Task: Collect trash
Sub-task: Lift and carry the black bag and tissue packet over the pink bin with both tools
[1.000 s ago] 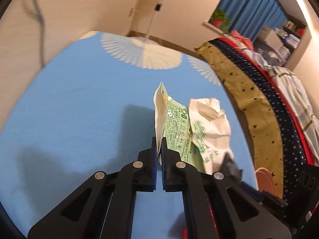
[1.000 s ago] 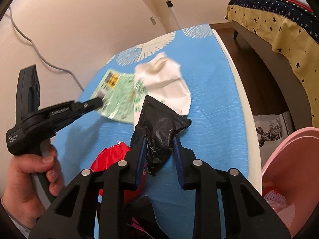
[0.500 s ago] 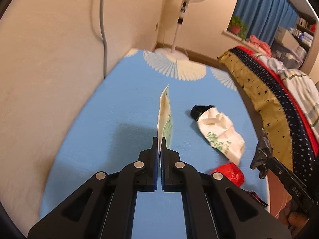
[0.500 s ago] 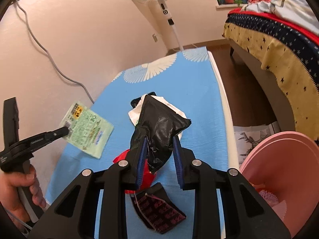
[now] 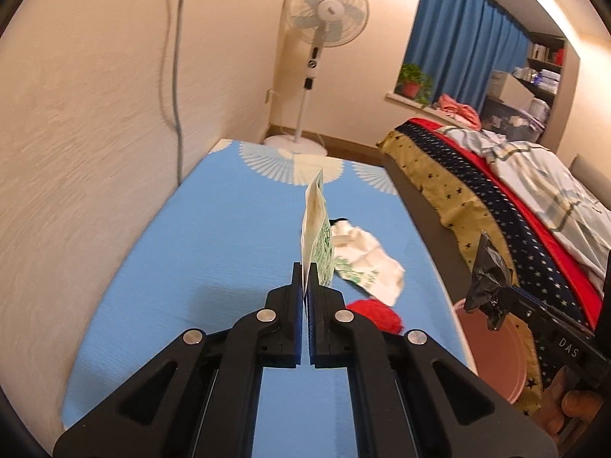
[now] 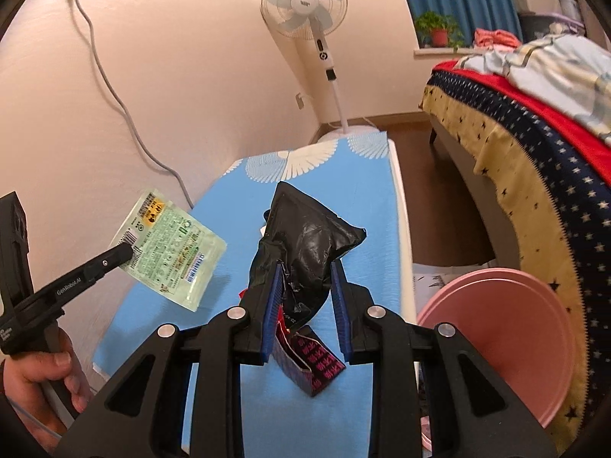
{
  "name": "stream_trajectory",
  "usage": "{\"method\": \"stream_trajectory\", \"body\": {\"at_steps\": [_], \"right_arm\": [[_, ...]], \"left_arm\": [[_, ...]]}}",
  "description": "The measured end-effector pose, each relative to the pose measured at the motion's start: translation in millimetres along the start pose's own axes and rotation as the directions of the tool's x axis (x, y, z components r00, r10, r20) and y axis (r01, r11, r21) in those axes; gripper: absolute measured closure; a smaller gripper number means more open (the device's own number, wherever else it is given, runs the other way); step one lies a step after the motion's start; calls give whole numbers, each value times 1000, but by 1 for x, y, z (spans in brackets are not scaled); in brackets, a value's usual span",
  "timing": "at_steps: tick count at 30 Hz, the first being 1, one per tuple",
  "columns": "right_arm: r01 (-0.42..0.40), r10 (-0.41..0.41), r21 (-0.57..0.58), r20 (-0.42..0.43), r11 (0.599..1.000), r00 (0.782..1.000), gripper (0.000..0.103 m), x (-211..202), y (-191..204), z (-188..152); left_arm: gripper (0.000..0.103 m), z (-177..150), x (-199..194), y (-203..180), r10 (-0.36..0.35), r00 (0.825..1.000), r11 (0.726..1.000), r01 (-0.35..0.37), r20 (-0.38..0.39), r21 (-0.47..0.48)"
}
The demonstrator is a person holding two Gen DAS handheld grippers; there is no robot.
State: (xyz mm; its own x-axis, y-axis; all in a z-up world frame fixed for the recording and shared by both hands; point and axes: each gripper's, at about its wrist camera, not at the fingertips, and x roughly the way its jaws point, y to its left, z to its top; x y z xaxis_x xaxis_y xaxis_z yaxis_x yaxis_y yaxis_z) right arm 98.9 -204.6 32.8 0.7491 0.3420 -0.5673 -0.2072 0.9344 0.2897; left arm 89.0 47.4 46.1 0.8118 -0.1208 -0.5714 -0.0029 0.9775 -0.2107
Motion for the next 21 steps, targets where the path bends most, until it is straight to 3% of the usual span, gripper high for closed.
{"method": "stream_trajectory", "body": {"at_steps": [16, 21], "right_arm": [[122, -122, 0, 90, 992, 988, 77, -88, -22, 4], [159, -164, 48, 125, 986, 978, 77, -105, -37, -4]], "left_arm": [[101, -17, -32, -54, -123, 991, 989, 118, 52, 91], [101, -22, -32, -68, -146, 988, 983, 140, 49, 118]]}}
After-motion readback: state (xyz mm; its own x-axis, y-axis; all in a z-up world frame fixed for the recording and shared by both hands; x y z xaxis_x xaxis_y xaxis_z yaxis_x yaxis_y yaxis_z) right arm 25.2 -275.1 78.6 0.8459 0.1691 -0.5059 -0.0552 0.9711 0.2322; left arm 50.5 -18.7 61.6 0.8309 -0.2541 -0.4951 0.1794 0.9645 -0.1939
